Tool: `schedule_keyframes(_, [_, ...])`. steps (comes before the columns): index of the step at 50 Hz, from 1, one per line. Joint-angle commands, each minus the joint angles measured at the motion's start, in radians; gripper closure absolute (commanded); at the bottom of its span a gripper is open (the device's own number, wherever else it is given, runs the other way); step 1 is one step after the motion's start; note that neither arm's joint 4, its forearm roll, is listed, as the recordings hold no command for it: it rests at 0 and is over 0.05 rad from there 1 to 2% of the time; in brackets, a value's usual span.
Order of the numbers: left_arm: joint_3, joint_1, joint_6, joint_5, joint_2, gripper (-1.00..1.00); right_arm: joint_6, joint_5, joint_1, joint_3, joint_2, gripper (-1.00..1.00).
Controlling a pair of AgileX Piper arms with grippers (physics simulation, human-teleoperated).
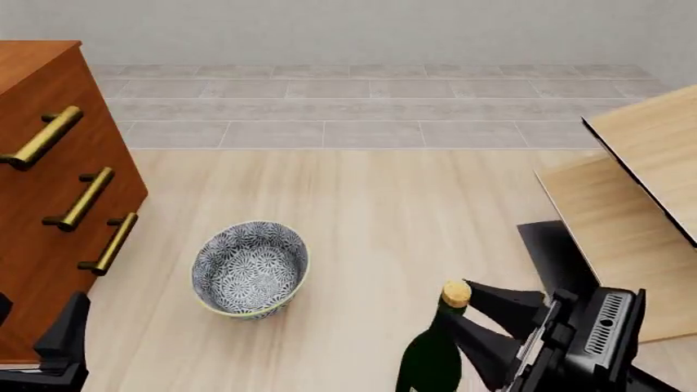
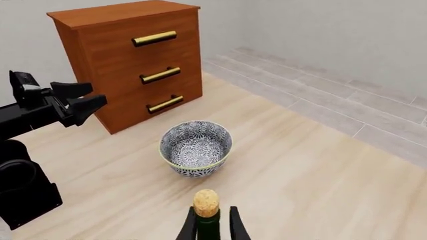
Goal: Put the wine bottle on the wine rack.
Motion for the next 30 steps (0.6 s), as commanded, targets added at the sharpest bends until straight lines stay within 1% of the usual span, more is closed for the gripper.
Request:
schedule_keyframes(1, [0.000, 0.001, 0.002, -0.001, 0.001, -1.00, 0.012, -0.005, -0.002, 0.006, 0.005, 1.00])
schedule_keyframes(11, [0.000, 0.000, -0.003, -0.007, 0.007, -1.00, 0.021, 0.008, 0.004, 0.000, -0.003, 1.00])
schedule_keyframes(18, [0.000, -0.003, -0.003, -0.020, 0.018, -1.00, 0.014, 0.022, -0.003, -0.007, -0.018, 1.00])
schedule_keyframes(30, [0.000, -0.003, -0.004, -0.033, 0.023, -1.00, 0.002, 0.102, -0.008, -0.060, -0.079, 1.00])
